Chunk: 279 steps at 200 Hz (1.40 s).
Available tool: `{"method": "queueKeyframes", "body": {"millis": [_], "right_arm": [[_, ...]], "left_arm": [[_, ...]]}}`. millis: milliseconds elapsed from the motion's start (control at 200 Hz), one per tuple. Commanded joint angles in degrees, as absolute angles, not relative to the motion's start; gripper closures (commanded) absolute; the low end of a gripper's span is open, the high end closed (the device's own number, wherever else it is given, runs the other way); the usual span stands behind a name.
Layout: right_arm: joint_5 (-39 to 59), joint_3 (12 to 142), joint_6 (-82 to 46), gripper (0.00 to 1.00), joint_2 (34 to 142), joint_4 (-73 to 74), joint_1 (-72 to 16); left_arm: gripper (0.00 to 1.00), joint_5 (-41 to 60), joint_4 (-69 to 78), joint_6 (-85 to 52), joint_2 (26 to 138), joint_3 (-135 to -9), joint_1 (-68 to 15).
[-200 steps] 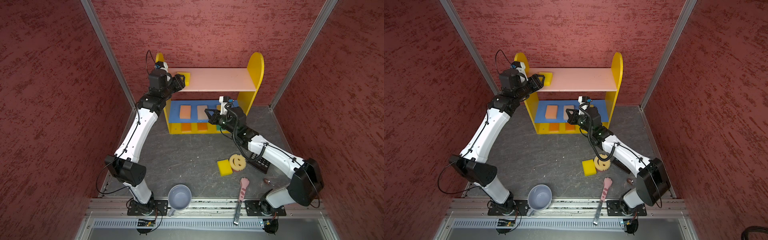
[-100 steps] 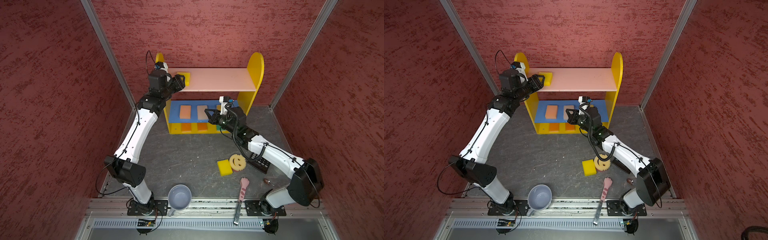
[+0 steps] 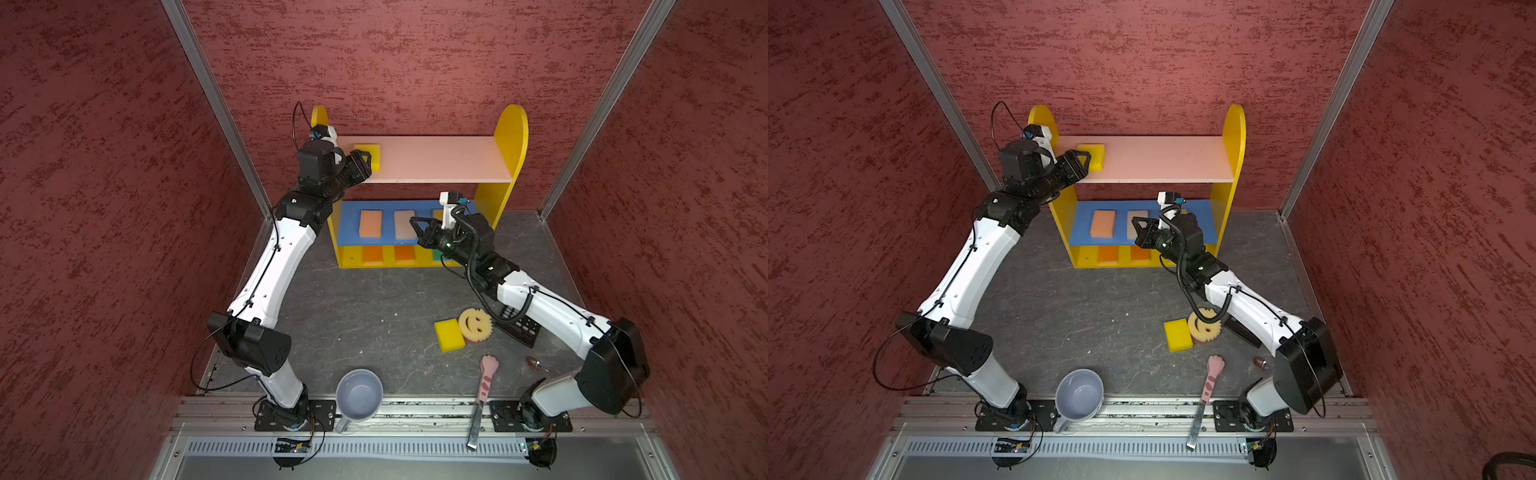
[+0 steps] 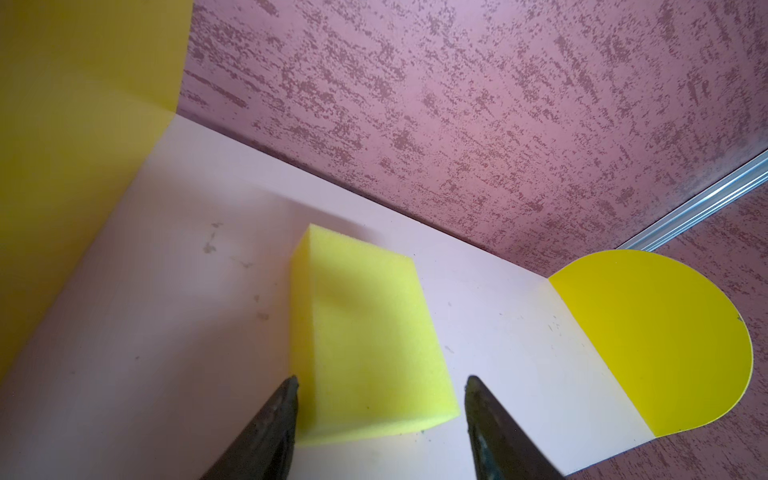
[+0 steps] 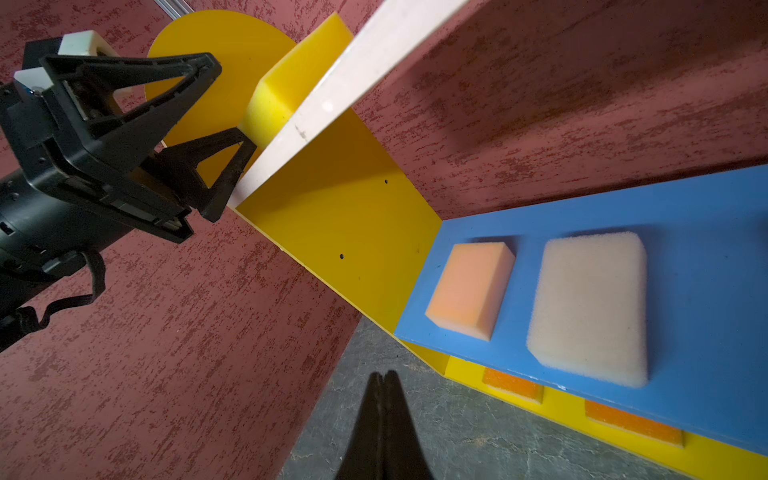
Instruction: Place and organize the cleaning sponges onto the shelf
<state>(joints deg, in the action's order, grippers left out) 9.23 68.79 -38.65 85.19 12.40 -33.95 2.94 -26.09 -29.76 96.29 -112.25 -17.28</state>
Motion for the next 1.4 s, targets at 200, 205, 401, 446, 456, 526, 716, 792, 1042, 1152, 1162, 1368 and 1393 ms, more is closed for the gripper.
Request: {"method": "queueKeyframes", "body": {"millis": [200,205,401,446,456,526,716,792,1042,1152,1162,1368,1393], "right_arm": [[6.0,64.1,-37.0,1.00,80.8,10.8,-33.7],[6.0,64.1,-37.0,1.00,80.7,10.7,-33.7],[3.9,60.5,-34.7,1.00,78.8,6.0,-34.1],[2.3,59.8,-33.6,1.00,78.1,3.4,-34.4],[1.9,59.6,-33.3,1.00,78.0,2.7,-34.6],[-0.9,58.2,-31.6,0.99,76.3,-1.5,-35.3],[-7.3,52.8,-29.8,0.85,71.4,-15.3,-36.3],[-9.3,50.2,-30.7,0.79,69.4,-20.5,-36.5],[-5.2,40.5,-35.2,0.72,65.7,-29.3,-36.8],[-1.7,36.4,-37.3,0.80,65.6,-28.6,-38.4],[-1.4,36.2,-37.6,0.81,65.6,-28.3,-38.6],[0.2,35.8,-42.7,0.92,72.5,-22.0,-46.2],[0.4,36.1,-43.0,0.92,74.3,-21.1,-46.9]], "left_arm": [[0.36,0.5,-26.1,-27.4,86.6,-105.8,-17.5],[0.36,0.4,-26.0,-27.3,86.4,-105.6,-17.5],[0.35,-0.2,-26.0,-27.0,78.8,-100.0,-15.6],[0.35,0.0,-26.1,-26.8,77.0,-98.3,-15.6],[0.35,0.2,-26.1,-26.7,76.6,-98.0,-15.6],[0.35,0.9,-26.5,-26.4,73.9,-94.9,-15.6],[0.35,1.3,-25.4,-26.4,66.5,-81.7,-15.7],[0.35,2.6,-25.6,-26.4,64.5,-77.1,-15.9],[0.36,3.7,-26.3,-26.5,60.6,-64.5,-18.5],[0.36,3.8,-26.0,-29.8,60.1,-59.6,-18.6],[0.36,3.9,-25.8,-30.1,60.0,-59.1,-18.7],[0.36,4.9,-23.5,-32.9,60.5,-54.1,-19.2],[0.36,4.9,-23.8,-33.2,60.7,-54.2,-19.2]]}}
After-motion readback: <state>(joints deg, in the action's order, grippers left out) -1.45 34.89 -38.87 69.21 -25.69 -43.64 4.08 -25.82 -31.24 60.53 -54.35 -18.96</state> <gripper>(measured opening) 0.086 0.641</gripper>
